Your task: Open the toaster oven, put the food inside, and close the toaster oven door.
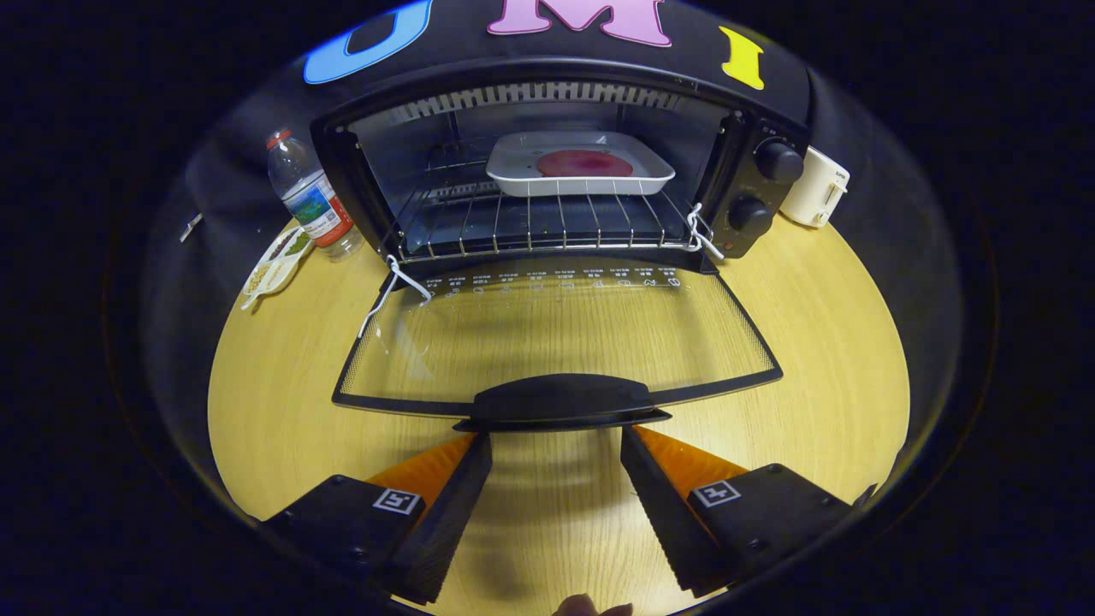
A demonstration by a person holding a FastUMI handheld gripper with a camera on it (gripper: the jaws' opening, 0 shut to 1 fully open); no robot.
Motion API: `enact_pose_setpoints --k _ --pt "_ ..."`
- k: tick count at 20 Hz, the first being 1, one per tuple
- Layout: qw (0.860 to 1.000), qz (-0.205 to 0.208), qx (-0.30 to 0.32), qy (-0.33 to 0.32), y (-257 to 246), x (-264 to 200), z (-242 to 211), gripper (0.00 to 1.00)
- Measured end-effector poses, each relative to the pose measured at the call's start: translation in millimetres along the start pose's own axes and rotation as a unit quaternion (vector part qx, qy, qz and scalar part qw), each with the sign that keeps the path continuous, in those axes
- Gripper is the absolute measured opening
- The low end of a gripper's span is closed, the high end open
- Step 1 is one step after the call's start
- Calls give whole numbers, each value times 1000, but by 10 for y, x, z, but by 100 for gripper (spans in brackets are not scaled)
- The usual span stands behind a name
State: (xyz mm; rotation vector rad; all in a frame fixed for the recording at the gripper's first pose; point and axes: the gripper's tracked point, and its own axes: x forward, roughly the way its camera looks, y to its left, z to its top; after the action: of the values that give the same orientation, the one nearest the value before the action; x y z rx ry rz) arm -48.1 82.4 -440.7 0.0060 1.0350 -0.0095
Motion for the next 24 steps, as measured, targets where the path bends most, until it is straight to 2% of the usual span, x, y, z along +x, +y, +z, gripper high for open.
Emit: enact_pose_setpoints --k 6,12,18,24 --pt "996 19 7 -88 25 -486 392 99" --pt "983 24 21 -179 -72 -932 1149 99" --pt "960 20 13 -278 -478 -1594 1771 99" --pt "931 9 -14 -365 -1182 -2556 2042 99"
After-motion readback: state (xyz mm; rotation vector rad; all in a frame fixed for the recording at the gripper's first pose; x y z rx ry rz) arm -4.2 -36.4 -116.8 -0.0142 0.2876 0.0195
